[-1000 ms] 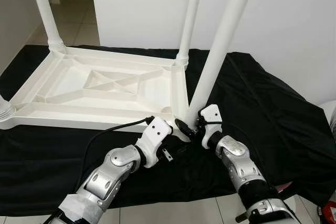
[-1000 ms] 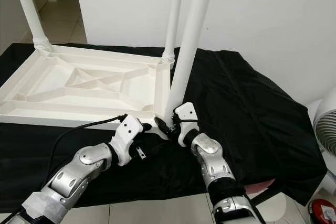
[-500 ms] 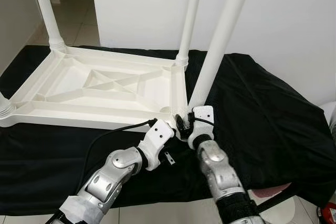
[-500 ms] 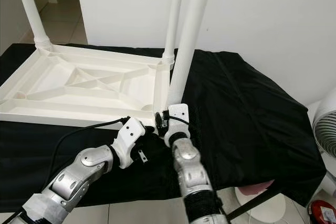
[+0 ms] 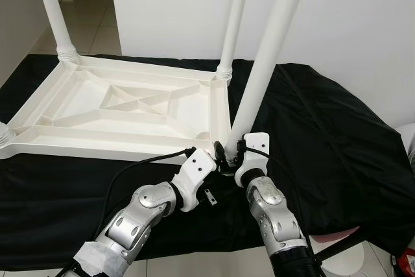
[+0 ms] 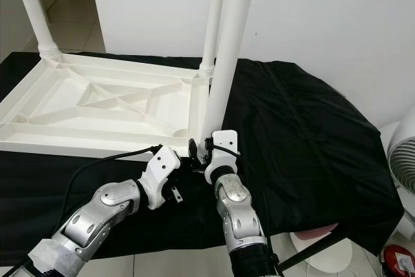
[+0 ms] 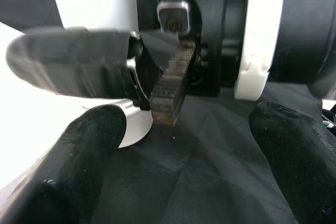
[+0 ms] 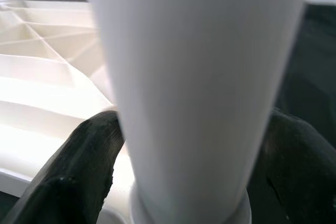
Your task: Building children table
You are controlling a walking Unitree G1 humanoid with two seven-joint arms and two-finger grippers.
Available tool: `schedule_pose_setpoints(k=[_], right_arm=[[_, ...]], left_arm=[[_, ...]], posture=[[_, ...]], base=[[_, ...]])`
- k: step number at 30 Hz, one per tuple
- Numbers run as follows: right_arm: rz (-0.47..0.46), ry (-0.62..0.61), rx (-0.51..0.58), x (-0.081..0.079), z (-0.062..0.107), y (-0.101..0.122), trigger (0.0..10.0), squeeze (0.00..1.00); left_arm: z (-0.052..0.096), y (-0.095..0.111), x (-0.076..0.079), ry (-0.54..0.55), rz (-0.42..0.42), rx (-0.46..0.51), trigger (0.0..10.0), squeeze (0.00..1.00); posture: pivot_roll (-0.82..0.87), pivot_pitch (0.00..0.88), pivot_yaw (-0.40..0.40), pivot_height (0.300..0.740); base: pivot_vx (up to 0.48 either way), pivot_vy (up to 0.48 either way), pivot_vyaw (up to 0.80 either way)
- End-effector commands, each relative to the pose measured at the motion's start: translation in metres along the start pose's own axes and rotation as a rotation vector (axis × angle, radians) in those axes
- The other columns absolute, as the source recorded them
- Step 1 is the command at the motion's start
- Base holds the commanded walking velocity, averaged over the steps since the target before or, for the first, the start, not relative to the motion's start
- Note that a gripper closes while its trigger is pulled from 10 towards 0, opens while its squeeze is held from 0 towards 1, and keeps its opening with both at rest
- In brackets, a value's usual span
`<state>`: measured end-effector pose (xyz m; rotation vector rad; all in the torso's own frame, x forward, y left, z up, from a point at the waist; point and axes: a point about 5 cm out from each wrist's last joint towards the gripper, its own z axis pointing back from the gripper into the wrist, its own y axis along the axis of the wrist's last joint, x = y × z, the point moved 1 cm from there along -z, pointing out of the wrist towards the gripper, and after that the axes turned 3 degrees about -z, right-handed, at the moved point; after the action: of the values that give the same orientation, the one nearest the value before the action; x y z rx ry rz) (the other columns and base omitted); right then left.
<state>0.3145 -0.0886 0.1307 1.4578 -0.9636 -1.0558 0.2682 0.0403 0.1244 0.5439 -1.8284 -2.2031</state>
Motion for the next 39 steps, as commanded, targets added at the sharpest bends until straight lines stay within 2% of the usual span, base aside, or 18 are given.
schedule_pose_setpoints(k=[1,4,7,9,10,15,18,23,24,26,27,28,29,39], right_arm=[[0.005,0.013,0.007,0.002,0.003,0.000,10.0,1.00],[0.019,0.052,0.003,0.007,0.005,0.000,10.0,1.00],[0.062,0.146,-0.012,0.017,0.007,0.001,10.0,1.00],[0.066,0.156,-0.013,0.018,0.007,0.001,10.0,1.00],[0.096,0.246,-0.021,0.024,0.004,0.003,10.0,0.00],[0.108,0.284,-0.023,0.027,0.003,0.005,10.0,0.00],[0.152,0.390,-0.037,0.026,-0.005,0.003,10.0,0.00],[0.194,0.492,-0.094,0.024,-0.013,-0.005,10.0,0.00],[0.203,0.518,-0.101,0.023,-0.013,-0.006,6.5,0.00],[0.205,0.539,-0.102,0.022,-0.014,-0.007,6.5,0.00],[0.210,0.561,-0.104,0.022,-0.014,-0.007,0.5,0.00],[0.210,0.561,-0.104,0.022,-0.014,-0.007,0.5,0.00],[0.210,0.595,-0.124,0.022,-0.014,-0.009,0.0,0.00],[0.193,0.617,-0.156,0.031,-0.009,-0.018,0.0,0.00]], left_arm=[[-0.001,0.000,0.003,-0.040,-0.007,-0.006,10.0,0.00],[0.000,0.000,0.002,-0.039,-0.009,-0.005,10.0,0.00],[0.000,0.001,0.002,-0.039,-0.013,-0.005,10.0,0.00],[0.001,0.001,0.001,-0.038,-0.013,-0.005,10.0,0.00],[0.000,0.001,0.000,-0.033,-0.018,-0.003,10.0,0.00],[0.000,0.002,-0.001,-0.031,-0.020,-0.002,10.0,0.00],[0.000,0.002,-0.001,-0.039,-0.021,-0.001,10.0,0.00],[-0.001,0.003,-0.002,-0.042,-0.026,-0.004,10.0,0.00],[-0.001,0.003,-0.003,-0.041,-0.027,-0.004,10.0,0.00],[-0.001,0.003,-0.003,-0.041,-0.027,-0.005,10.0,0.00],[0.000,0.003,-0.004,-0.039,-0.028,-0.005,10.0,0.00],[0.000,0.003,-0.004,-0.039,-0.028,-0.005,10.0,0.00],[0.000,0.004,-0.004,-0.036,-0.031,-0.005,10.0,0.00],[0.000,0.003,-0.004,-0.025,-0.027,-0.003,10.0,0.00]], posture=[[0.04,0.000,-0.088,0.740],[0.04,0.000,-0.086,0.740],[0.04,0.000,-0.084,0.740],[0.04,0.000,-0.084,0.740],[0.05,0.000,-0.083,0.740],[0.05,0.000,-0.083,0.740],[0.04,0.002,-0.070,0.740],[0.05,0.000,-0.068,0.740],[0.05,0.000,-0.068,0.740],[0.05,0.000,-0.068,0.740],[0.05,0.000,-0.070,0.740],[0.05,0.000,-0.070,0.740],[0.06,0.002,-0.072,0.740],[0.06,0.007,-0.084,0.740]], base=[[0.000,0.000,0.00],[0.000,0.000,0.00],[0.000,0.000,0.00],[0.000,0.000,0.00],[0.000,0.000,0.00],[0.000,0.000,0.00],[0.000,0.000,0.00],[0.000,0.000,0.00],[0.000,0.000,0.00],[0.000,0.000,0.00],[0.000,0.000,0.00],[0.000,0.000,0.00],[0.000,0.000,0.00],[0.000,0.000,0.00]])
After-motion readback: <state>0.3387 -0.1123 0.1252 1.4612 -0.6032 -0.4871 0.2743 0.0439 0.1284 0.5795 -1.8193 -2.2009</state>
